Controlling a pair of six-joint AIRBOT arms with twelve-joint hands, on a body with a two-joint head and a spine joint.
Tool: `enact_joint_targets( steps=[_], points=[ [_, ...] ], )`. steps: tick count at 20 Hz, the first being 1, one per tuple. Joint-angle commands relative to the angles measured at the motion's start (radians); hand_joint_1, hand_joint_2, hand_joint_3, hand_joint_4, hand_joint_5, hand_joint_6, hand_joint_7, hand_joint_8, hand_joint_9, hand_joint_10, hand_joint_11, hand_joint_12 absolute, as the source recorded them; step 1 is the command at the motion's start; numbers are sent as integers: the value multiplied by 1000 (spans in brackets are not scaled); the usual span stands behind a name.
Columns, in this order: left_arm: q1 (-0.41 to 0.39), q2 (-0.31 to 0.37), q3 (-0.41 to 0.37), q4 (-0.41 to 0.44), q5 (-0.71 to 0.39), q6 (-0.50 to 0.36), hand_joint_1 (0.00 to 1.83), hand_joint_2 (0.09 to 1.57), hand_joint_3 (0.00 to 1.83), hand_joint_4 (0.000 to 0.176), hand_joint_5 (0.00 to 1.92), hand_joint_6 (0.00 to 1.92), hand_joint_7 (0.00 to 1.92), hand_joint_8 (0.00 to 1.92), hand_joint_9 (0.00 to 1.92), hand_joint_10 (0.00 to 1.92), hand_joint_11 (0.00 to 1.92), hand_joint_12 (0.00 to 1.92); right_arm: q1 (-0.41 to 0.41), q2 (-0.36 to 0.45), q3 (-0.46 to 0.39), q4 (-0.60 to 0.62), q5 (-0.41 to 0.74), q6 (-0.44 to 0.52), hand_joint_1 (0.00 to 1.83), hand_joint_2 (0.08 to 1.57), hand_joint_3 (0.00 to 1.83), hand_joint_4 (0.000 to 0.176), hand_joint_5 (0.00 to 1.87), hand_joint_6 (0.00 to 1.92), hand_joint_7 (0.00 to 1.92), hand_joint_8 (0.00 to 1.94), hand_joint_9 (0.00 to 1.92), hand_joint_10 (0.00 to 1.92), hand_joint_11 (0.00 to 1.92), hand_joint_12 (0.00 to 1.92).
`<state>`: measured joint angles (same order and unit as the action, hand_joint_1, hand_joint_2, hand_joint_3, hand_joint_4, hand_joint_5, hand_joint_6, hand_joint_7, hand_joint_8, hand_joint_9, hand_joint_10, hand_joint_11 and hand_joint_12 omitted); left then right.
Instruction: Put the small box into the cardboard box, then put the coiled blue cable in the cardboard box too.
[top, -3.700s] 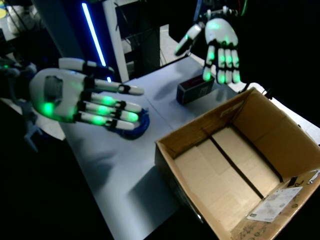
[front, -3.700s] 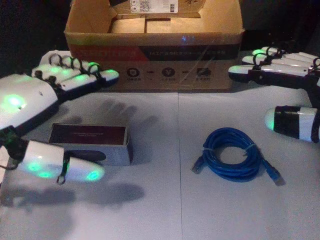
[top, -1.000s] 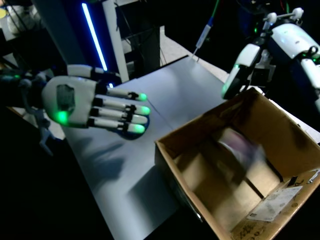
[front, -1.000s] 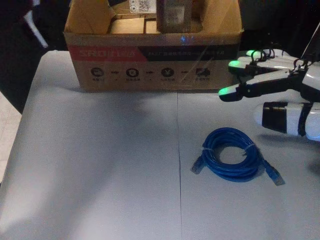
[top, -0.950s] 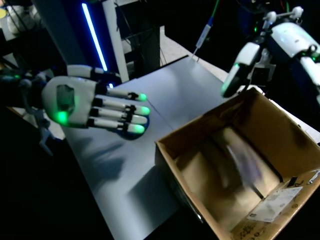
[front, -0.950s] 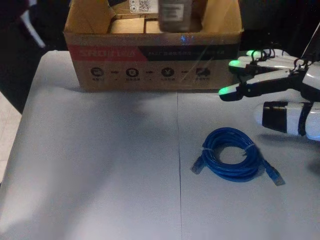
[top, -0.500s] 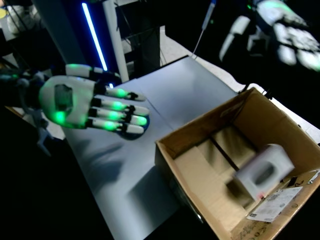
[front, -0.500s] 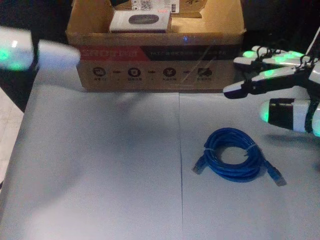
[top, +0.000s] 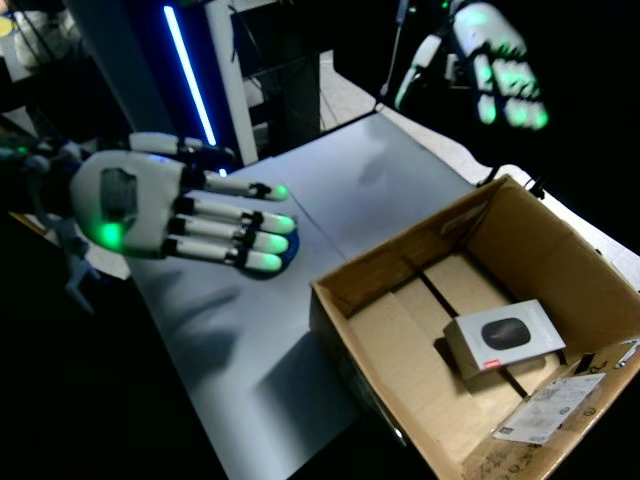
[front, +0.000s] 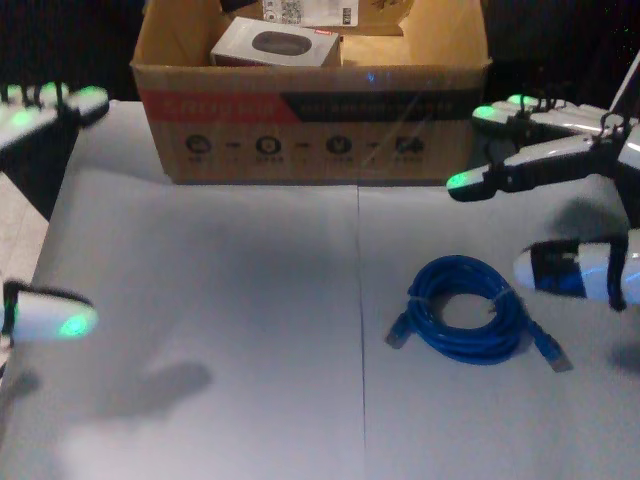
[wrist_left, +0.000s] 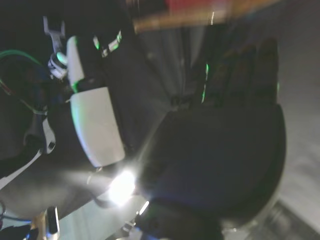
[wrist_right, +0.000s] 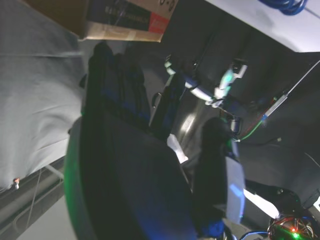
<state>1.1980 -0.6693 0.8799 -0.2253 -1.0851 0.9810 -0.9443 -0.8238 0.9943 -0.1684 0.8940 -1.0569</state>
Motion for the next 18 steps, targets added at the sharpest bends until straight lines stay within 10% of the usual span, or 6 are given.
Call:
enact_joint_targets(
  steps=[1, 18],
  points=[
    [16, 12, -13, -25, -209, 0, 506, 786, 0, 176, 0, 0, 0, 0, 0, 0, 0, 0, 14, -9, -5, 6, 94, 11, 562, 1076, 0, 176, 224, 1, 73, 0, 61, 2, 0, 128],
    [88, -28, -35, -61, -281, -39, 557, 827, 3, 176, 0, 0, 0, 0, 0, 0, 69, 32, 78, -165, 69, -126, -139, 10, 987, 745, 0, 176, 0, 0, 0, 0, 2, 1, 1, 30]
  ],
)
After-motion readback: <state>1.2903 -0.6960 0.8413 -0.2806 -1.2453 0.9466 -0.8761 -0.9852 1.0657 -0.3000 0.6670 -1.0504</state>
